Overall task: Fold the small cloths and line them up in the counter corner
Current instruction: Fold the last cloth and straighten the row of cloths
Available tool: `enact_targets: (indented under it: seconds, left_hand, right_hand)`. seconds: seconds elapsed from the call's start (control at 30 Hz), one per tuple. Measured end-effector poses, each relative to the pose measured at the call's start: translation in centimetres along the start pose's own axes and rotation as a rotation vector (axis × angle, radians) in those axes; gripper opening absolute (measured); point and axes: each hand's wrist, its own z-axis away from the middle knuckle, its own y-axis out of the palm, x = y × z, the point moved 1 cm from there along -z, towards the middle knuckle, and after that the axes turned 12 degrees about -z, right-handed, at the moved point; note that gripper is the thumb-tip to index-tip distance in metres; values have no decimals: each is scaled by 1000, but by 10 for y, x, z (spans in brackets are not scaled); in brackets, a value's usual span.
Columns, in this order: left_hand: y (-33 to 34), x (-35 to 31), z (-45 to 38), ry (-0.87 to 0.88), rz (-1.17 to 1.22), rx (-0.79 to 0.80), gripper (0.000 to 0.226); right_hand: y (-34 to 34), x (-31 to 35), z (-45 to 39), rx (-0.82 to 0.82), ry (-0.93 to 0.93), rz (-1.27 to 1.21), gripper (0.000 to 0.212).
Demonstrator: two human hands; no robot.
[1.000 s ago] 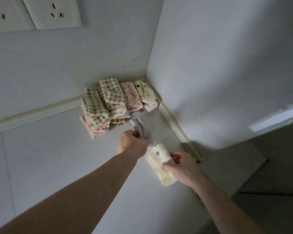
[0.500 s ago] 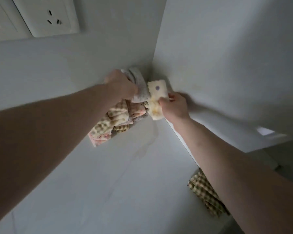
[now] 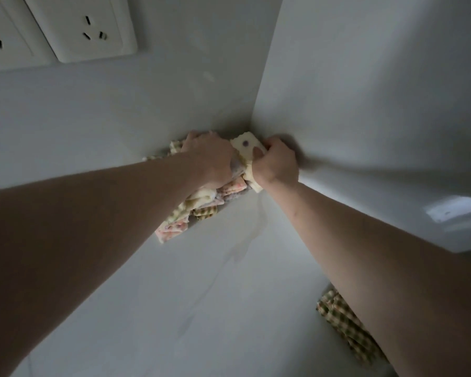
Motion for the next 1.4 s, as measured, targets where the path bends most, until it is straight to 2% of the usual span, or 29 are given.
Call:
enact_targets:
  seconds: [0.07,0.17,0.3,0.43,0.6,0.67,0.8,0.9,1.0,1.07,1.2,1.3,1.4]
  left_hand:
    - [-3,4,5,30,19,12,18]
    - [-5,8,22,18,121,-106,33]
    - [3,4,69,-42,270,-238,35]
    - [24,-6,107,-41,290,-183,49]
    - [36,-23,136,16,343,-214,43]
    - [35,-30,144,44,348,-247,41]
    - [31,-35,152,74,353,-269,39]
    - [28,-31,151,76,362,-266,37]
    - [26,-22,147,58,370,-261,37]
    - [22,-15,143,43,369,-274,36]
    - [14,2,127,-14,356,-264,34]
    - [7,13,112,-59,317,-257,39]
    - [0,18,97,-78,296,-242,45]
  right_hand:
    - [-13,1,17,-27,-3,-50,31]
    - [-45,-14,59,-7,13,-109,25]
    - [-88,-57,126,3,154,-126,18]
    - [-118,-103,180,17,166,72,21]
    - [-136,-135,220,-5,176,284,24]
    - [-140,-145,230,51,268,342,27]
    - [-141,-155,240,185,462,467,44]
    - [-138,-148,238,229,489,373,37]
    - [-128,-122,219,288,522,56,24]
    - [-118,-92,198,259,485,-146,18]
    - [-95,-36,135,180,344,-358,24]
    - [-77,-4,89,149,222,-360,31]
    - [-55,20,48,169,71,-217,43]
